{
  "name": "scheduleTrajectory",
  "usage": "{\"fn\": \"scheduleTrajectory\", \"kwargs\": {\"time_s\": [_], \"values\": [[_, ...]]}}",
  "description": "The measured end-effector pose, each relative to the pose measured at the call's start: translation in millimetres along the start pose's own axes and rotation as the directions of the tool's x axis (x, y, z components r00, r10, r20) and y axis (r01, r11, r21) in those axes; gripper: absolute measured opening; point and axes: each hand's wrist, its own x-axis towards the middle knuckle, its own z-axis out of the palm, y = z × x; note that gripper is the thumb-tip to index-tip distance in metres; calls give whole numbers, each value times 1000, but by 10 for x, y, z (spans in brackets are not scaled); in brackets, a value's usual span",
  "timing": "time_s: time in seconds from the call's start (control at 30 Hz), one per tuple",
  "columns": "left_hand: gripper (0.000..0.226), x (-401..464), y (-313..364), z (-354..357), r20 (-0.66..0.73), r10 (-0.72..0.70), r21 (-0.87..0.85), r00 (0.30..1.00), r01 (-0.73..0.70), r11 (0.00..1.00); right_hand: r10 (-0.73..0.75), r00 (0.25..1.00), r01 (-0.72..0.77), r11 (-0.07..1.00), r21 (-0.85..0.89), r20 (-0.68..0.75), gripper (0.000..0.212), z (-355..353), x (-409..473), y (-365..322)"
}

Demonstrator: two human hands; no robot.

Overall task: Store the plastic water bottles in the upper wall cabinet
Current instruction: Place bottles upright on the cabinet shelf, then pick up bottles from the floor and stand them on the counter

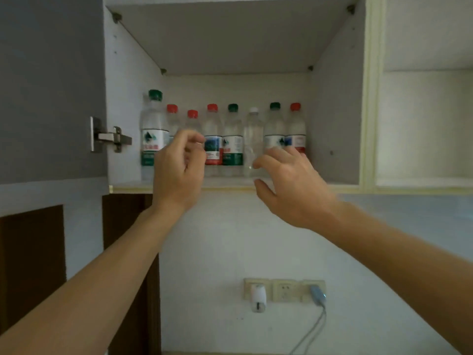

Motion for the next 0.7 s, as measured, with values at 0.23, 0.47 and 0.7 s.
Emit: {"fn": "scheduleTrajectory", "kwargs": {"time_s": [0.23,0.47,0.7], "values": [[33,-1064,401,462,402,-286,-161,870,375,913,319,935,-341,929,145,157,30,-225,-1426,-102],[57,-2671,894,839,667,-449,-89,595,662,744,671,700,-713,670,204,243,47,-306,-3220,-394],[58,-4159,1820,890,866,-363,-27,345,756,654,906,252,-953,170,252,341,49,-607,-4961,-667]]}}
